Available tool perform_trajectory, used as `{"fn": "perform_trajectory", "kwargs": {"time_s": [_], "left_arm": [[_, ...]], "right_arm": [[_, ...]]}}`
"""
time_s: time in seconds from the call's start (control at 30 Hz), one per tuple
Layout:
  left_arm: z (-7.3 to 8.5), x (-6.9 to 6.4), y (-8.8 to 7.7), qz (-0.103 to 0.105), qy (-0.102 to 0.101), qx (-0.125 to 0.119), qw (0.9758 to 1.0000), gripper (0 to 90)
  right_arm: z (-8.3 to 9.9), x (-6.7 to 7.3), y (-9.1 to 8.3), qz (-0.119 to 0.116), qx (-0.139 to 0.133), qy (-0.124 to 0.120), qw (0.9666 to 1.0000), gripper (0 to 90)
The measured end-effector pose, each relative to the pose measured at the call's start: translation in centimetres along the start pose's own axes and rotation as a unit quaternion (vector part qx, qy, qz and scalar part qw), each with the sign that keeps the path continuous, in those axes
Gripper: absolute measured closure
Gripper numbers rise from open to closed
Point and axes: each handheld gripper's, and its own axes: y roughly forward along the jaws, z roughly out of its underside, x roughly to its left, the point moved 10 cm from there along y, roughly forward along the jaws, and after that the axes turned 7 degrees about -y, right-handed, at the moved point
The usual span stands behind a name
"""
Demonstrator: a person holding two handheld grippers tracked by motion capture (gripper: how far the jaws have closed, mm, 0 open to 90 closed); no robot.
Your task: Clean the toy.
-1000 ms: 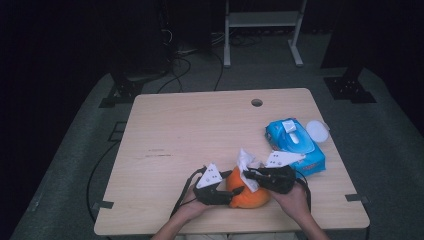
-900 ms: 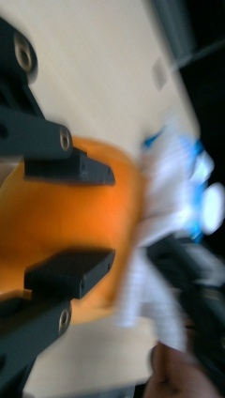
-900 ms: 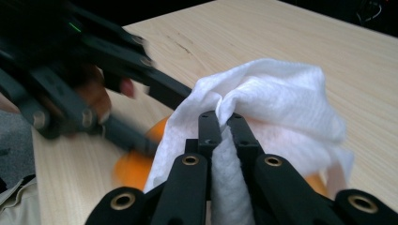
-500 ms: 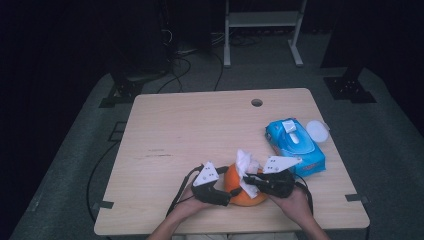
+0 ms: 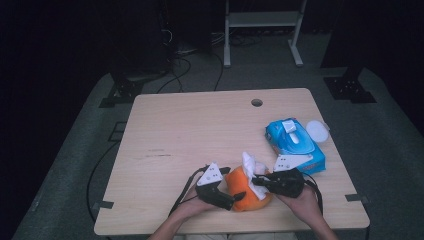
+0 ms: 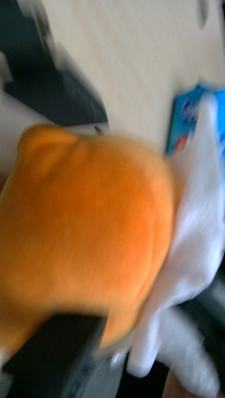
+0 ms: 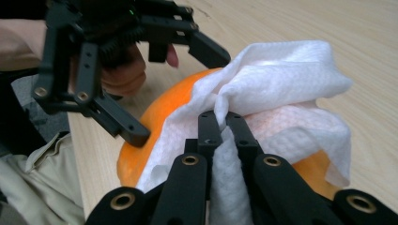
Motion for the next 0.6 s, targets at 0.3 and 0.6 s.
{"fn": "perform_trajectory", "kwargs": {"time_s": [0.3,0.6], "left_arm": [[-1.3,0.5,-1.9,-0.077,0.081,0.020,0.9936,40.8],[-1.1,1.2,-1.3,-0.064,0.021,-0.009,0.9977,11.3]], "right_arm": [[-3.2,1.4,1.6,0.010,-0.036,-0.024,0.9990,85.6],[-1.1,-2.3,1.0,0.049,-0.035,0.026,0.9978,85.7]]}}
